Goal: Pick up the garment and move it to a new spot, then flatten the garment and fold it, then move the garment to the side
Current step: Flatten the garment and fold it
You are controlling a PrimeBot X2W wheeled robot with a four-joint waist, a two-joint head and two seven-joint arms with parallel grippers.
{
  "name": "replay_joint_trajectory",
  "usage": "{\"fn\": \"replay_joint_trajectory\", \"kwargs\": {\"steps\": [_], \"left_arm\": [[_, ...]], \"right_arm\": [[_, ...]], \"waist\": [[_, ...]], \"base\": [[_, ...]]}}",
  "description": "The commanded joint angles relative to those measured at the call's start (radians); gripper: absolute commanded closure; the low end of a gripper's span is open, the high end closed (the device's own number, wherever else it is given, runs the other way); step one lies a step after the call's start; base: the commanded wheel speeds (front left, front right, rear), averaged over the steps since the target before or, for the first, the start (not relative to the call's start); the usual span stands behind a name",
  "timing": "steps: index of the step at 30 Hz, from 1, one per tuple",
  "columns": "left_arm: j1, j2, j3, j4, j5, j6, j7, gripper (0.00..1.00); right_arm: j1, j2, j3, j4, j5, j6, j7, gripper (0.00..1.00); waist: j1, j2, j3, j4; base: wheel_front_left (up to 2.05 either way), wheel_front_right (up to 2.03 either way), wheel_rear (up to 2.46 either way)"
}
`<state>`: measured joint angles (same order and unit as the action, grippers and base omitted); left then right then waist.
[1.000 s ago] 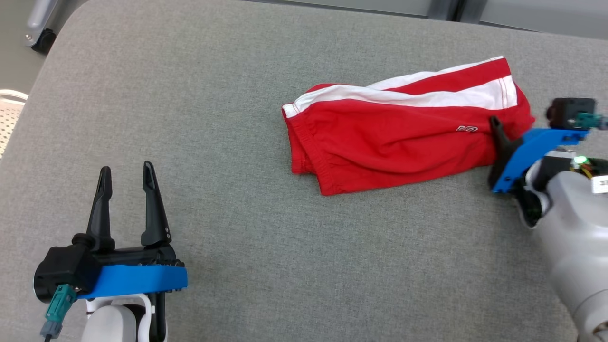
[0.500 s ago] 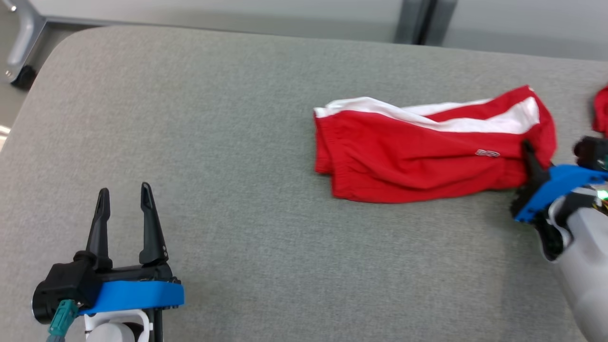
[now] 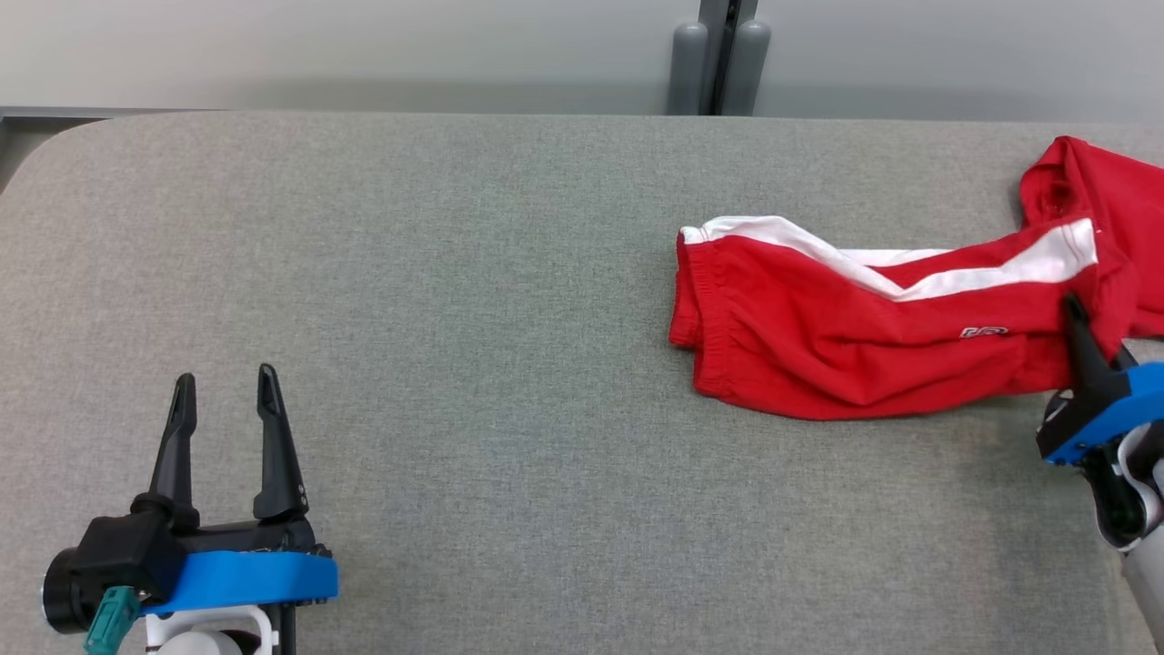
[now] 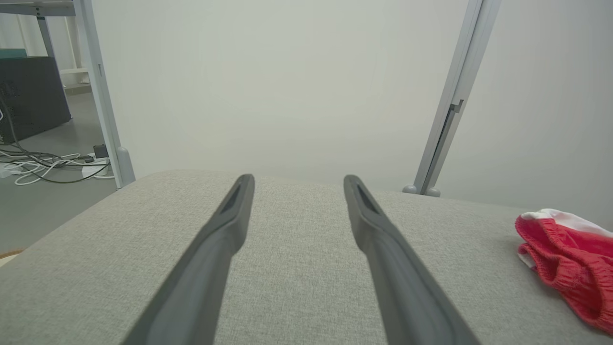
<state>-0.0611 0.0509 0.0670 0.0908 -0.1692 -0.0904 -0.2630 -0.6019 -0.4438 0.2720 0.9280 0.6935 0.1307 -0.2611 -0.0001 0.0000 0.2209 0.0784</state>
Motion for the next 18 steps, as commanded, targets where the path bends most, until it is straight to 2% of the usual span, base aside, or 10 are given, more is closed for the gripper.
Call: {"fn": "replay_joint_trajectory", "kwargs": {"steps": [1,6,10,14,18], "left_arm": [[0.002,-0.001,0.000,0.001,0.005,-0.005,-0.002,0.00],[0.002,-0.001,-0.005,0.001,0.002,-0.007,-0.002,0.00],[0.012,-0.001,-0.011,0.000,-0.005,-0.005,-0.002,0.00],[0.015,-0.001,-0.014,-0.002,-0.012,0.003,-0.002,0.00],[0.013,-0.001,-0.019,0.001,-0.016,0.004,-0.002,0.00]], "right_arm": [[0.010,0.007,0.004,-0.035,-0.020,0.000,-0.005,1.00],[-0.004,0.046,0.024,-0.155,-0.082,0.000,-0.005,1.00],[0.008,0.094,0.082,-0.256,-0.134,0.000,-0.005,1.00],[0.019,0.145,0.191,-0.282,-0.168,0.000,0.015,1.00],[0.005,0.183,0.247,-0.242,-0.183,0.000,0.030,1.00]], "waist": [[0.0001,0.0000,0.000,0.003],[0.0001,0.0000,-0.009,0.025],[0.0001,0.0000,-0.018,0.045],[0.0001,0.0000,-0.020,0.057],[0.0001,0.0000,-0.016,0.063]], "base": [[0.00,0.00,0.00],[0.00,0.00,0.00],[0.00,0.00,0.00],[0.00,0.00,0.00],[0.00,0.00,0.00]]}}
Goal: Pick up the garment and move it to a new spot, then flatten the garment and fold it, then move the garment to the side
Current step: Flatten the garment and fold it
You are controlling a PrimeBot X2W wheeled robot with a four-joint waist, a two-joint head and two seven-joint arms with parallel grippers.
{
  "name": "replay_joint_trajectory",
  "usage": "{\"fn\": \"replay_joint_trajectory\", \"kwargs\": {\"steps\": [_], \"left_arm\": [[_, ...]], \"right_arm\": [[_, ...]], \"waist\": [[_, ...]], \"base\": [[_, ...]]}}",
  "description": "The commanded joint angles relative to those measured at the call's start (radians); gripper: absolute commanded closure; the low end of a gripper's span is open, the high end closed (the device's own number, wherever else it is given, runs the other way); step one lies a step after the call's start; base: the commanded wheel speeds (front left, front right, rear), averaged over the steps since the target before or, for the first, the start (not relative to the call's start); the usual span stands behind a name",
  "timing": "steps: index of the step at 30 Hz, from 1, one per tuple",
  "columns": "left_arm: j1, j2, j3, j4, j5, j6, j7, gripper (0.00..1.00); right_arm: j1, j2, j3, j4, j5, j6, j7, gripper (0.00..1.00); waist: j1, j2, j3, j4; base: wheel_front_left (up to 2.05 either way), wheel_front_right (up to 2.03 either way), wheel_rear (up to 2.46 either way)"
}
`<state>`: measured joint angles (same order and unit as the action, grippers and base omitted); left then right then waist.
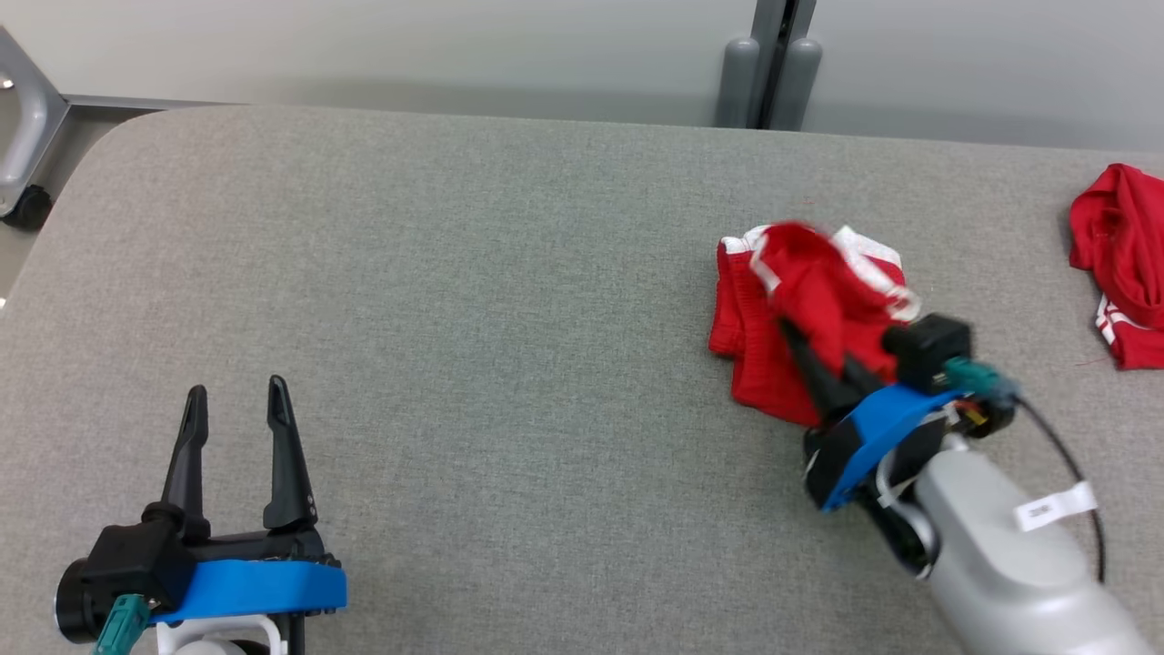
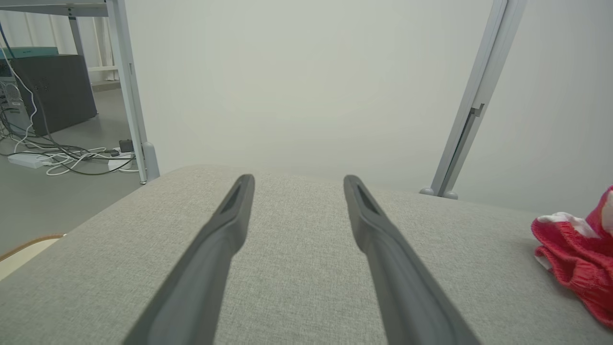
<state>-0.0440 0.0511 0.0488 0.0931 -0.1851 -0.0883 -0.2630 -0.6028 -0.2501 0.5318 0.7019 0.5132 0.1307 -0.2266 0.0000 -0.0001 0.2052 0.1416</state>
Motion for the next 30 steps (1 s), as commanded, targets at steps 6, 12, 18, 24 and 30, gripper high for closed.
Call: {"fn": "replay_joint_trajectory", "kwargs": {"steps": [6,12,18,24,30], "left_arm": [[-0.023,-0.001,-0.013,0.006,-0.006,0.004,-0.002,0.00],[-0.009,-0.001,-0.010,0.007,-0.010,0.007,-0.002,0.00],[-0.002,-0.001,-0.015,0.005,-0.015,0.011,-0.002,0.00],[0.002,-0.001,-0.026,0.008,-0.020,0.010,-0.002,0.00],[-0.014,-0.001,-0.029,0.022,-0.024,0.003,-0.002,0.00]], "right_arm": [[-0.037,0.060,0.081,0.126,-0.006,0.000,-0.001,0.00],[-0.025,0.029,0.074,0.060,0.003,0.000,-0.038,0.00],[0.077,-0.037,-0.114,-0.142,-0.024,0.000,-0.039,0.00],[0.176,-0.052,-0.332,-0.132,-0.070,0.000,-0.039,0.00],[0.142,-0.006,-0.323,0.009,-0.159,0.000,-0.031,0.00]], "waist": [[0.0000,0.0001,0.007,0.007],[0.0000,0.0001,-0.004,-0.009],[0.0000,0.0001,-0.015,-0.020],[0.0000,0.0001,-0.019,-0.024],[0.0000,0.0001,-0.021,-0.010]], "base": [[0.00,0.00,0.00],[0.00,0.00,0.00],[0.00,0.00,0.00],[0.00,0.00,0.00],[0.00,0.00,0.00]]}}
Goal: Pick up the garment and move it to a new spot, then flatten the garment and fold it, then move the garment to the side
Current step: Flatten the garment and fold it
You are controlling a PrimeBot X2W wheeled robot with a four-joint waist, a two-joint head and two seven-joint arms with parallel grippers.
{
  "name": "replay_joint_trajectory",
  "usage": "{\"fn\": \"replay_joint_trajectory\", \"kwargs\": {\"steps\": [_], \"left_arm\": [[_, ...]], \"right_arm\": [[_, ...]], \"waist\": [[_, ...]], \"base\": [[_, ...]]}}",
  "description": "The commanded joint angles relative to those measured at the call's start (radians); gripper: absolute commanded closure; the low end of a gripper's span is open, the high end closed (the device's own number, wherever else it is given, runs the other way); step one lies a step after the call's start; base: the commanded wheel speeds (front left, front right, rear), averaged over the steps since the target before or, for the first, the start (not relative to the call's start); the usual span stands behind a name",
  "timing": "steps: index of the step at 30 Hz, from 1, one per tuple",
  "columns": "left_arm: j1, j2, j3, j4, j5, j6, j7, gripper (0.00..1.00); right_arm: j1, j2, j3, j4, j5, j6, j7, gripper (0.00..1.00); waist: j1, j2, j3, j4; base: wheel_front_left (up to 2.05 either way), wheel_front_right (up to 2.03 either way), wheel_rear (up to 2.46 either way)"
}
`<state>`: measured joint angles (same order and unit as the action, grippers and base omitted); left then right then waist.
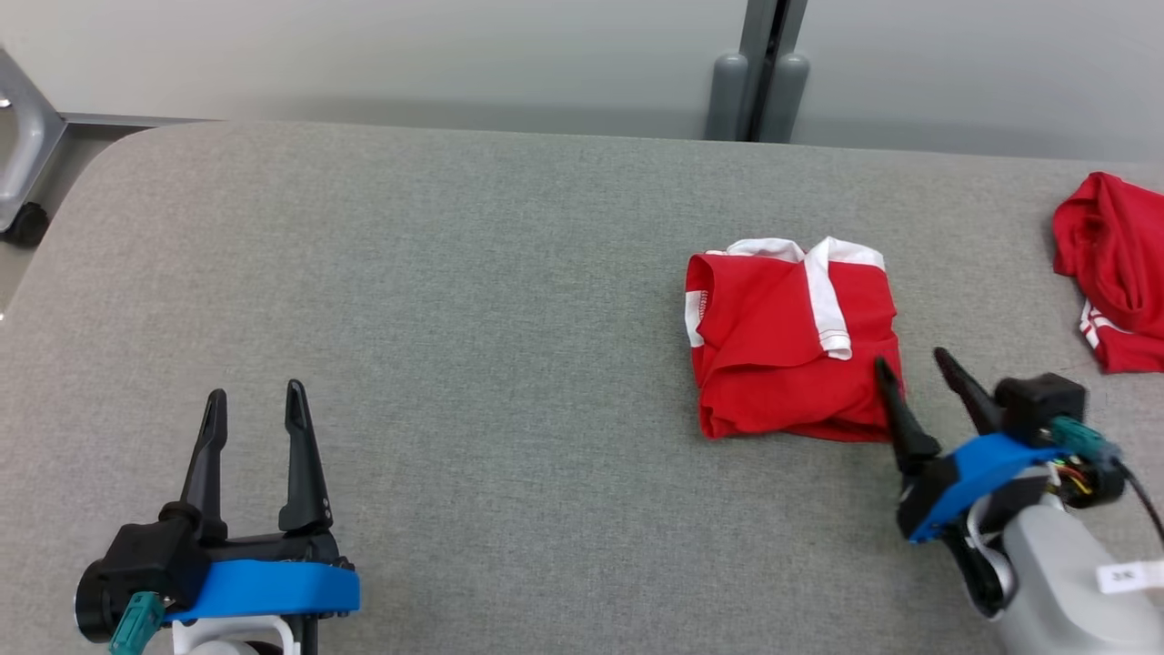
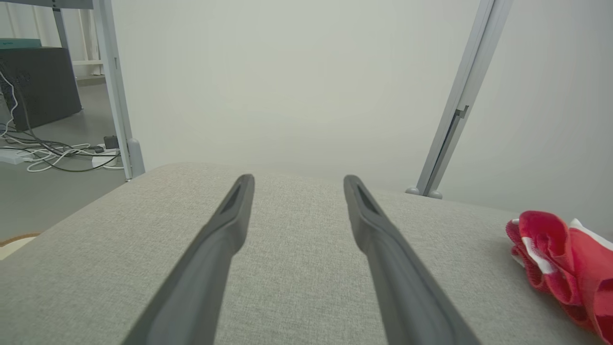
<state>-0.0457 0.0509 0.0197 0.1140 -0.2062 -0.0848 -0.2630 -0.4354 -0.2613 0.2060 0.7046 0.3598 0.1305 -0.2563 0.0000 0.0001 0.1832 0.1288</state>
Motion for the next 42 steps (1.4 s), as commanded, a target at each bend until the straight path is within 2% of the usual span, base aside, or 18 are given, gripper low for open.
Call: {"fn": "replay_joint_trajectory", "kwargs": {"steps": [1,3,8,13,20,26,29,32,33,34,35,42], "left_arm": [[-0.011,-0.001,0.001,0.001,-0.002,-0.001,-0.002,0.00],[-0.010,-0.001,0.003,-0.001,-0.002,-0.001,-0.002,0.00],[-0.001,-0.001,-0.005,-0.005,-0.004,0.005,-0.002,0.00],[-0.003,-0.001,-0.015,-0.005,-0.012,0.011,-0.002,0.00],[-0.015,-0.001,-0.017,0.005,-0.020,0.006,-0.002,0.00],[-0.023,-0.001,-0.019,0.010,-0.027,0.007,-0.002,0.00],[-0.020,-0.001,-0.017,0.011,-0.029,0.008,-0.002,0.00],[-0.012,-0.001,-0.011,0.011,-0.025,0.010,-0.002,0.00],[-0.010,-0.001,-0.006,0.012,-0.022,0.010,-0.002,0.00],[-0.008,-0.001,-0.004,0.012,-0.019,0.009,-0.002,0.00],[-0.004,-0.001,0.004,0.011,-0.015,0.010,-0.002,0.00],[0.002,-0.001,0.033,0.011,0.021,0.000,-0.002,0.00]], "right_arm": [[-0.042,0.014,0.009,0.030,-0.019,0.000,-0.001,0.43],[-0.070,0.042,0.014,0.082,-0.030,0.000,-0.003,1.00],[-0.164,0.086,0.054,0.227,-0.109,0.000,0.010,1.00],[-0.265,0.141,0.038,0.334,-0.102,0.000,0.002,1.00],[-0.370,0.184,0.010,0.435,-0.103,0.000,-0.007,1.00],[-0.390,0.209,0.071,0.453,-0.064,0.000,-0.010,1.00],[-0.368,0.209,0.129,0.406,-0.020,0.000,-0.009,1.00],[-0.356,0.208,0.140,0.340,-0.004,0.000,-0.010,1.00],[-0.347,0.203,0.136,0.313,-0.003,0.000,-0.010,0.98],[-0.337,0.190,0.128,0.279,-0.009,0.000,-0.010,0.52],[-0.322,0.179,0.122,0.244,-0.014,0.000,-0.010,0.00],[-0.177,0.088,0.011,-0.018,-0.041,0.000,-0.009,0.00]], "waist": [[0.0000,-0.0001,0.001,0.006],[0.0000,-0.0001,0.001,0.012],[0.0000,-0.0001,0.001,0.032],[0.0000,-0.0001,0.005,0.052],[0.0000,-0.0001,0.013,0.068],[0.0000,-0.0001,0.020,0.077],[0.0000,-0.0001,0.019,0.073],[0.0000,-0.0001,0.014,0.056],[0.0000,-0.0001,0.010,0.047],[0.0000,-0.0001,0.009,0.039],[0.0000,-0.0001,0.004,0.027],[0.0000,-0.0001,-0.016,-0.045]], "base": [[0.00,0.00,0.00],[0.00,0.00,0.00],[0.00,0.00,0.00],[0.00,0.00,0.00],[0.00,0.00,0.00],[0.00,0.00,0.00],[0.00,0.00,0.00],[0.00,0.00,0.00],[0.00,0.00,0.00],[0.00,0.00,0.00],[0.00,0.00,0.00],[0.00,0.00,0.00]]}}
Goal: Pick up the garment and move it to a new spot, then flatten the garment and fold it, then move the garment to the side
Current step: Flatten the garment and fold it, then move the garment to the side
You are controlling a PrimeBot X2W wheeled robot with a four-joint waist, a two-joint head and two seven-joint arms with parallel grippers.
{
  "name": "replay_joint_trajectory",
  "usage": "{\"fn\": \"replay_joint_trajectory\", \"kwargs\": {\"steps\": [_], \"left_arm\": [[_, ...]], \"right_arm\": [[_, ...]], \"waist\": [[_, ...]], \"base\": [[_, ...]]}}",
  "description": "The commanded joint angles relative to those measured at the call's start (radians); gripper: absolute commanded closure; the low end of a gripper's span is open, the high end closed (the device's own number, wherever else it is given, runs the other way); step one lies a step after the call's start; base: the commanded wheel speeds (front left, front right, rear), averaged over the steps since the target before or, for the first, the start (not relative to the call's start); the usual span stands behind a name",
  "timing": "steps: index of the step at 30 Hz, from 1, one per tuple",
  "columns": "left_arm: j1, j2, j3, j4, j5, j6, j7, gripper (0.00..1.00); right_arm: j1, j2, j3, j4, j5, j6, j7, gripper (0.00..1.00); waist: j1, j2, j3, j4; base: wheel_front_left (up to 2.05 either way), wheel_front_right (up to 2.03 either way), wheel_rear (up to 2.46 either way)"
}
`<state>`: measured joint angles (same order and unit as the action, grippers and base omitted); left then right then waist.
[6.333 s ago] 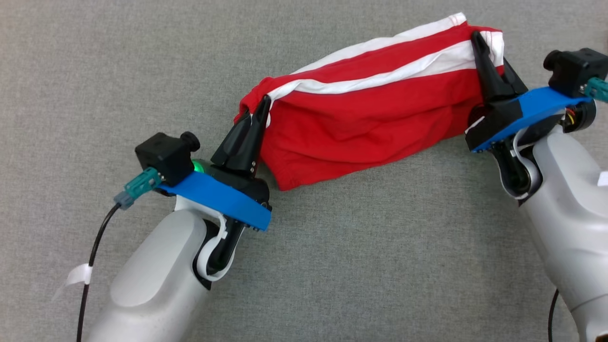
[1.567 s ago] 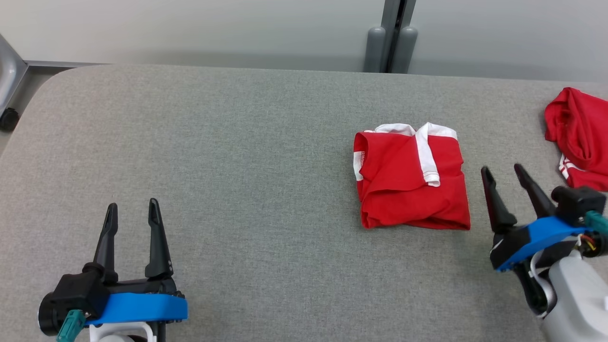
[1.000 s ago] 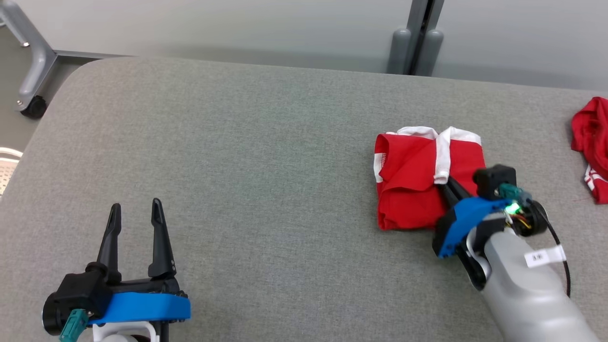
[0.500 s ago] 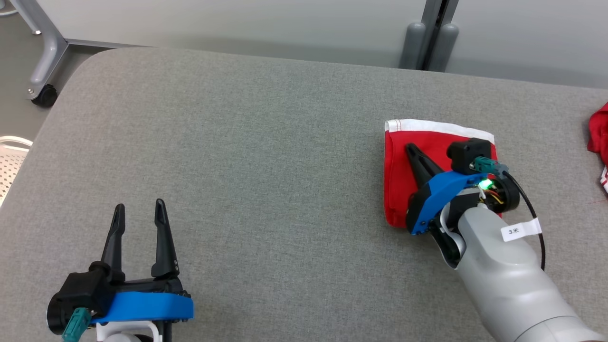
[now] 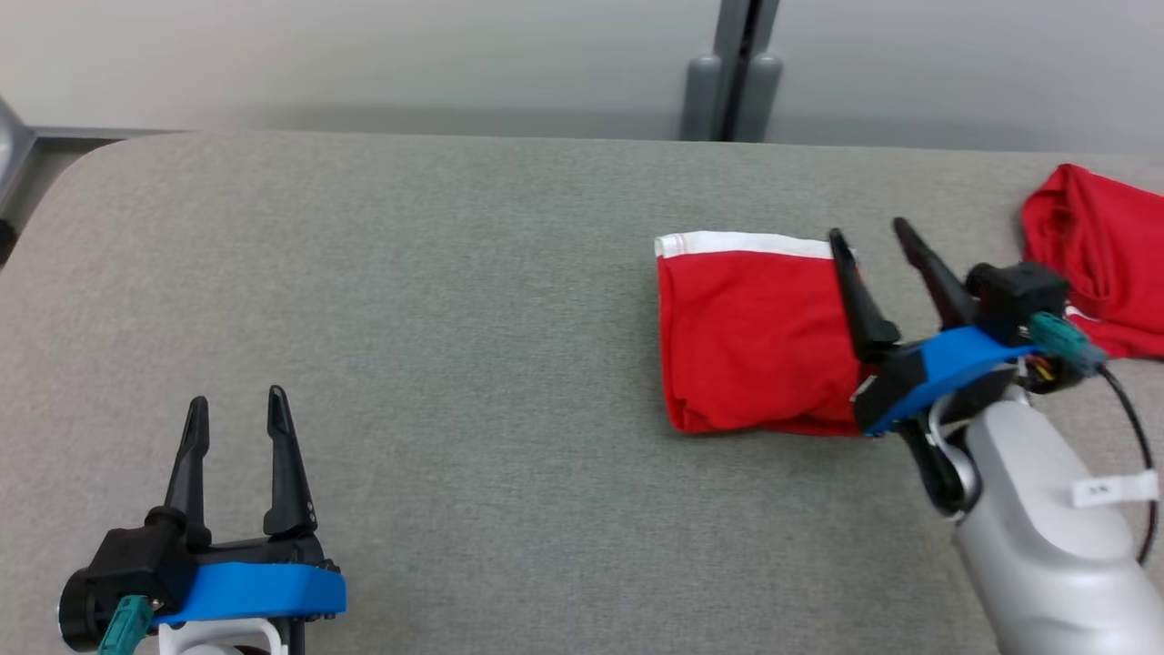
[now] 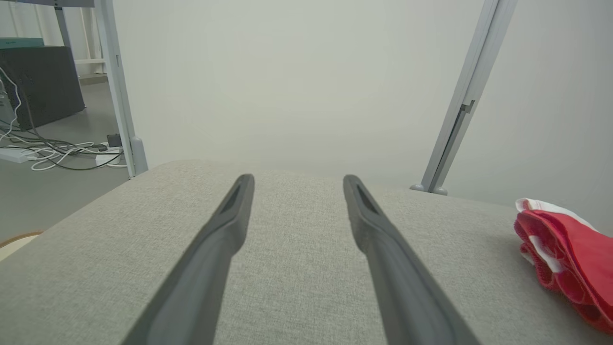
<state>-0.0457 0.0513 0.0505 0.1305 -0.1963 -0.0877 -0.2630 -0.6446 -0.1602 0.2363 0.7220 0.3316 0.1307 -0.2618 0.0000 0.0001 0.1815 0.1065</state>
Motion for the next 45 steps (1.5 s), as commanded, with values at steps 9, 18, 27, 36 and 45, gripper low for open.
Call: {"fn": "replay_joint_trajectory", "kwargs": {"steps": [9,18,27,36,45], "left_arm": [[0.018,-0.001,0.021,-0.004,0.036,0.000,-0.002,0.00],[0.044,-0.001,0.014,0.014,0.047,0.008,-0.002,0.00],[0.058,-0.001,0.017,0.016,0.060,0.004,-0.002,0.00],[0.061,-0.001,0.018,0.021,0.050,0.008,-0.002,0.00],[0.074,-0.001,0.025,0.013,0.058,0.010,-0.002,0.00]], "right_arm": [[0.294,-0.047,-0.201,-0.329,-0.085,0.000,-0.004,0.00],[0.529,0.014,-0.299,-0.506,-0.153,0.000,-0.004,0.00],[0.575,0.048,-0.324,-0.505,-0.171,0.000,-0.004,0.00],[0.593,0.066,-0.334,-0.510,-0.183,0.000,-0.004,0.00],[0.583,0.060,-0.352,-0.498,-0.189,0.000,-0.004,0.00]], "waist": [[0.0000,-0.0001,-0.045,-0.093],[0.0000,-0.0001,-0.069,-0.102],[0.0000,-0.0001,-0.080,-0.090],[0.0000,-0.0001,-0.098,-0.078],[0.0000,-0.0001,-0.094,-0.069]], "base": [[0.00,0.00,0.00],[0.00,0.00,0.00],[0.00,0.00,0.00],[0.00,0.00,0.00],[0.00,0.00,0.00]]}}
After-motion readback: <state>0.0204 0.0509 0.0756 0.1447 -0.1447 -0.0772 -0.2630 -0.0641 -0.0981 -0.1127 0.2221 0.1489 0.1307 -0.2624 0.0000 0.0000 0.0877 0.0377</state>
